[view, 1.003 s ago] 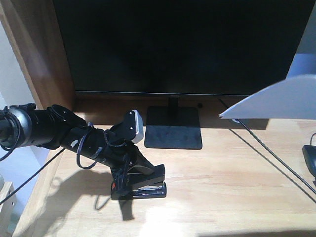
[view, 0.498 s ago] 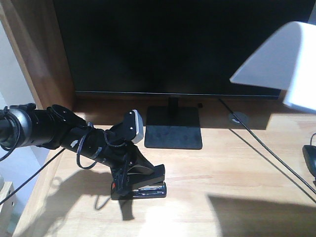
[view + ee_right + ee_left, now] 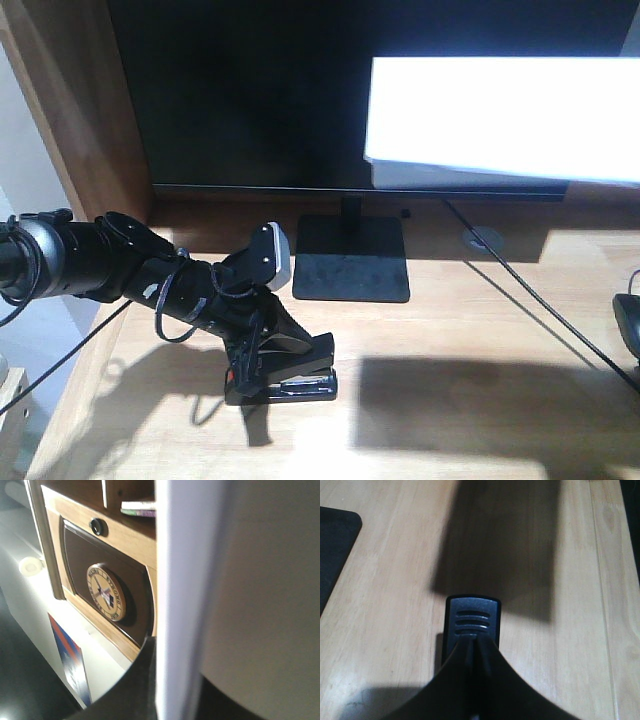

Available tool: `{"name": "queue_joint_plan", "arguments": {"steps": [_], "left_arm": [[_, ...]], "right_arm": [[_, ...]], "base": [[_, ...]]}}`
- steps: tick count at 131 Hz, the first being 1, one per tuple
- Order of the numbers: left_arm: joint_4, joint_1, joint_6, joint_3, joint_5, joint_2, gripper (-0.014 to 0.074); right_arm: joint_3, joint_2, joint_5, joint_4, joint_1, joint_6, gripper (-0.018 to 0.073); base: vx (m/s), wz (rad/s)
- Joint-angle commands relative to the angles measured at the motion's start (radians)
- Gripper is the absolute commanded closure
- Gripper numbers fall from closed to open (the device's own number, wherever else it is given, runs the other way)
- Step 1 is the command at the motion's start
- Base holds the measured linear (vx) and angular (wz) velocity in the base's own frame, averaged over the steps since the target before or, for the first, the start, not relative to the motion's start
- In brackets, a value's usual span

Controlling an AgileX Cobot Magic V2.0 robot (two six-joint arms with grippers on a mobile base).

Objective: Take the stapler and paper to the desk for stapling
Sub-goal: 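Swing the paper sheet down toward the desk with the right gripper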

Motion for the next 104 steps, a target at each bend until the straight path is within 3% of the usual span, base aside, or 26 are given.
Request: {"name": "queue_joint_plan", "arguments": {"steps": [1, 13, 26, 47, 61, 81, 104], "left_arm": [[-0.050, -0.004, 0.000, -0.025, 0.033, -0.045, 0.0603], [-0.050, -0.004, 0.000, -0.025, 0.033, -0.045, 0.0603], [-0.050, -0.004, 0.000, -0.025, 0.033, -0.045, 0.0603], [-0.050, -0.004, 0.000, -0.025, 0.033, -0.045, 0.0603], [-0.050, -0.004, 0.000, -0.025, 0.033, -0.045, 0.0603], [-0.049, -0.004, 0.000, -0.025, 0.033, -0.045, 0.0603], [-0.049, -0.004, 0.000, -0.025, 0.033, -0.045, 0.0603]], "right_arm": [[-0.066, 0.055, -0.175, -0.046, -0.027, 0.007, 0.0562], [-0.080, 0.093, -0.175, -0.121, -0.104, 0.068, 0.0562], [-0.094, 0.134, -0.176, -0.250, -0.240, 0.207, 0.0562], [-0.138, 0.198, -0.176, -0.564, -0.462, 0.459, 0.0562], [-0.173, 0.231, -0.176, -0.739, -0.577, 0.555, 0.0562], [-0.212, 0.276, -0.176, -0.944, -0.676, 0.665, 0.0562], [-0.220, 0.335, -0.176, -1.139, -0.698, 0.743, 0.0562]], "base": [[0.00, 0.00], [0.00, 0.00], [0.00, 0.00], [0.00, 0.00], [0.00, 0.00], [0.00, 0.00], [0.00, 0.00]]}}
